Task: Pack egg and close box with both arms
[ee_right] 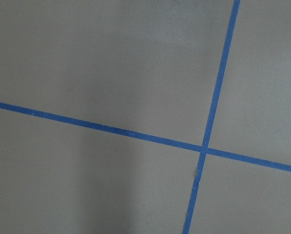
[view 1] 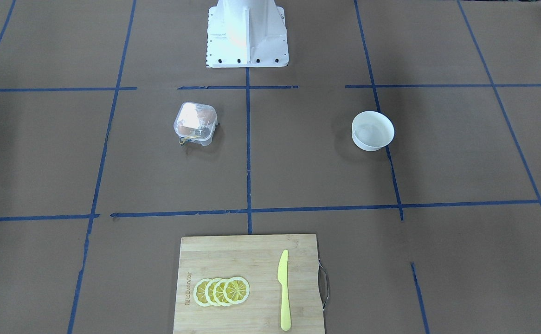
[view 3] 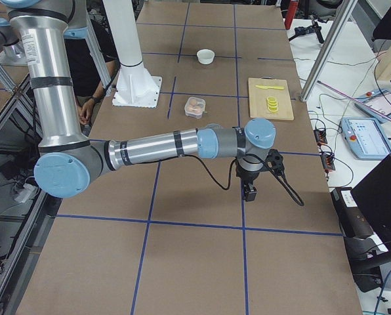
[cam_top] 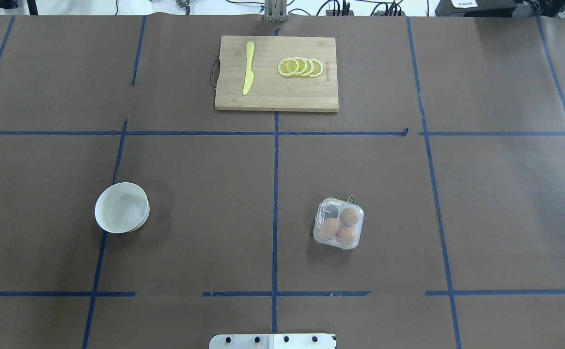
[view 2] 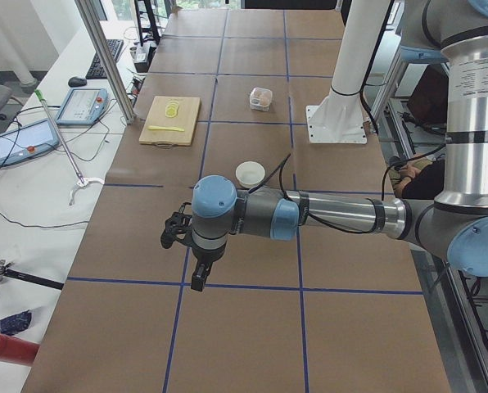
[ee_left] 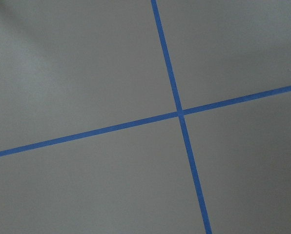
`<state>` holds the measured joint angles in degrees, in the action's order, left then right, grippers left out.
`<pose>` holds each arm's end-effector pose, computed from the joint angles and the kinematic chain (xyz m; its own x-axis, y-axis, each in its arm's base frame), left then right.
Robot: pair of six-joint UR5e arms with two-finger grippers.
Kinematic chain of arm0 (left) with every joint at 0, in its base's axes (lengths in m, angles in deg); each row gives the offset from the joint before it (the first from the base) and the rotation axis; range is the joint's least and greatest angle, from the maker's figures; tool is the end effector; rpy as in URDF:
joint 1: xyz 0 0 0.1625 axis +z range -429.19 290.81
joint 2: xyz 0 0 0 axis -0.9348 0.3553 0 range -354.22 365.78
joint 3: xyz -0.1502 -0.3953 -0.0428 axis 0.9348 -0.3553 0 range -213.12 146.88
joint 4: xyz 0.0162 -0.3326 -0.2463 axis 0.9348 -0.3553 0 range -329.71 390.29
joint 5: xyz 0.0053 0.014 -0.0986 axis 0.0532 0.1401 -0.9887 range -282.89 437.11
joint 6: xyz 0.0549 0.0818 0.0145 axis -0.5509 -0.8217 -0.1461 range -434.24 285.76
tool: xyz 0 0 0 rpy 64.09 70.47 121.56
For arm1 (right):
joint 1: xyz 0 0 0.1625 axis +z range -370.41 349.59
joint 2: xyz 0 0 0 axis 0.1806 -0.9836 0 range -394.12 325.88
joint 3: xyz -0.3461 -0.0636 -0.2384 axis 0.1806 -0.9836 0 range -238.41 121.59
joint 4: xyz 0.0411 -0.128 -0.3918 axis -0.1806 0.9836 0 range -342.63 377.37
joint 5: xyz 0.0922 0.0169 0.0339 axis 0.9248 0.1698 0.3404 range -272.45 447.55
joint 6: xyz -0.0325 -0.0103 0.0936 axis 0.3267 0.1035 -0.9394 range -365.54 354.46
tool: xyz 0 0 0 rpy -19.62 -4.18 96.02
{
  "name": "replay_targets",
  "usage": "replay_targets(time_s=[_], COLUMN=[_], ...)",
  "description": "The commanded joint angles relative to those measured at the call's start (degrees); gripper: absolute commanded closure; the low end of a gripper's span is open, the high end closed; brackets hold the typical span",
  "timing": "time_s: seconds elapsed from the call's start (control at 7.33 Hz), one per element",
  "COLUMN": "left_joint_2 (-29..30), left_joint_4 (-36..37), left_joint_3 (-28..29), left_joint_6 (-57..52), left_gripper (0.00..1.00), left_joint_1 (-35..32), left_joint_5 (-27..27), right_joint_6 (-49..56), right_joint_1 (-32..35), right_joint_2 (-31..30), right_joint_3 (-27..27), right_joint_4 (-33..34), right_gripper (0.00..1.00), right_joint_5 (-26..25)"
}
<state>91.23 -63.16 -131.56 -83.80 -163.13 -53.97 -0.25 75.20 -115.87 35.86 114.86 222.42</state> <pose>-0.0998 -0.4603 0.6214 0.7585 0.1957 -0.6216 -0.0586 0.9705 0.2340 0.0208 -0.5526 0.5597 0.6918 -0.2070 0.6917 0.1407 0.9783 0.1521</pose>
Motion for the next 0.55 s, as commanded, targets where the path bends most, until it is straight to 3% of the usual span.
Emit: replay_targets(time_s=[0.0, 0.41], left_joint_2=[0.07, 0.51], left_joint_4=[-0.07, 0.02], left_joint_3=[1.05, 0.53], left_joint_6=[-0.02, -0.02], left_gripper=[0.0, 0.0], left_joint_1=[0.6, 2.0], left_joint_5=[0.12, 0.03], right_joint_6=[-0.55, -0.63], right_joint_1=[-1.14, -3.07], right_joint_2=[0.1, 0.71], right_joint_3=[-0.05, -0.31], right_joint_4=[-0.02, -0.02], right_gripper=[0.0, 0.0], right_joint_5=[1.09, 0.57])
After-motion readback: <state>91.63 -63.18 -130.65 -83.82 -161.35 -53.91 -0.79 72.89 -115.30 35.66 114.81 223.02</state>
